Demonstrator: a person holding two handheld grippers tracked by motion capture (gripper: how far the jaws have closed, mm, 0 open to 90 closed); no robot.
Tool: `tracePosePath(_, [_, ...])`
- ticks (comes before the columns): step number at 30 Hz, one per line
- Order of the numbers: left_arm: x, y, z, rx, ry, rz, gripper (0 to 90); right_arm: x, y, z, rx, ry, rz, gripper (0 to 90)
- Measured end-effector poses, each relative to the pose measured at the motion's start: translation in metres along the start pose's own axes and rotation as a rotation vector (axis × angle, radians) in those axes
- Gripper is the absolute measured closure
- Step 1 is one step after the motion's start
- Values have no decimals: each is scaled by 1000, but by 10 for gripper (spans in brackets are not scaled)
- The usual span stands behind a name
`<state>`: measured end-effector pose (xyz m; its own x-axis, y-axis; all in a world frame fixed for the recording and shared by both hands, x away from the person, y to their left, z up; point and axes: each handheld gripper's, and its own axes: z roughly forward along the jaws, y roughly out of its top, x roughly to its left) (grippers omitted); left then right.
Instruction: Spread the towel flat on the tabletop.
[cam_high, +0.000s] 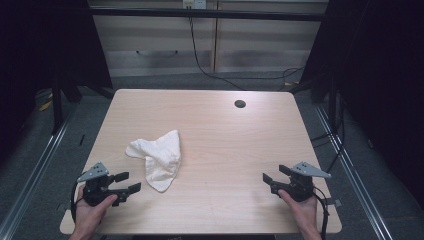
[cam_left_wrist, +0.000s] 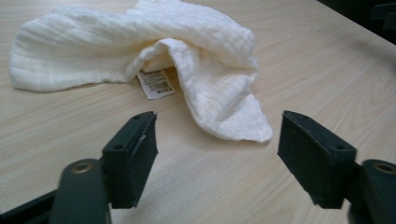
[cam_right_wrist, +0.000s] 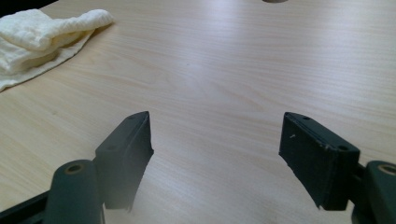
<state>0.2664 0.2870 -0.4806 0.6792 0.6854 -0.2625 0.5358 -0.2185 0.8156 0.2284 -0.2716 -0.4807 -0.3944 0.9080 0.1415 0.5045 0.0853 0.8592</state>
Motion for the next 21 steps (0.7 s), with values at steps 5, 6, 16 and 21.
tracePosePath(5, [1,2,4,15,-6,1,286,-1,0,-1,15,33,11,259])
tracePosePath(6, [1,3,5,23,-6,3,287,-1,0,-1,12,38,12,259])
tracePosePath(16, [-10,12,9,24,25,41,311,4,2,-3,29,72,-10,259])
tracePosePath(21, [-10,16,11,33,39,57,316,7,2,-2,40,84,-23,259])
